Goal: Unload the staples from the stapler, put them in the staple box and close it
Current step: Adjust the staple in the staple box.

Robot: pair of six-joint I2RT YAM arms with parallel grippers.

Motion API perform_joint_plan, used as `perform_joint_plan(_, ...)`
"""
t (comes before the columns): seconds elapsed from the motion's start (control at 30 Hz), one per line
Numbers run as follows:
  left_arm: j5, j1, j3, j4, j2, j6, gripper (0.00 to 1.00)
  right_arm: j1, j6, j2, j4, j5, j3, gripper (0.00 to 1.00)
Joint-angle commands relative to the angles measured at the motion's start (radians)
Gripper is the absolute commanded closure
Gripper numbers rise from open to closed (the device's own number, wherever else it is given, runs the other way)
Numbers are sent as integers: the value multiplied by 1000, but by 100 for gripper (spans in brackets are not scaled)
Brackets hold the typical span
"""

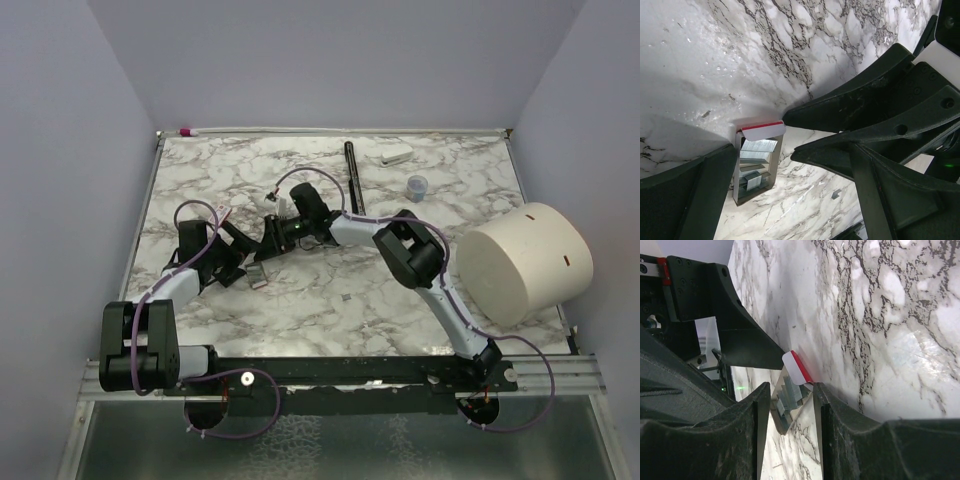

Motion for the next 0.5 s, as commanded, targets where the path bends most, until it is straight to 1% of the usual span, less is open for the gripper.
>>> perform_joint_plan(0.0, 32, 2, -3, 41, 0, -17, 1, 32, 48, 12, 69, -31, -28, 60)
perform_joint_plan(0.1, 30, 2, -14, 40, -17, -26, 1, 31, 54, 1, 77, -39, -30, 61)
perform_joint_plan(0.2, -9, 5, -27, 11, -57, -27, 1, 8, 27, -54, 63, 44, -85, 62)
perform_joint_plan(0.27, -22, 16, -37, -1, -79, -23, 1, -20, 11, -81, 56, 51, -122, 62)
perform_joint_plan(0.37, -5, 33, -45, -4, -72, -13, 1, -43, -39, -101, 1, 51, -135, 61)
perform_joint_plan(0.47, 32, 36, -57, 25, -49, -22, 1, -42, -91, -98, -61, 39, -122, 61)
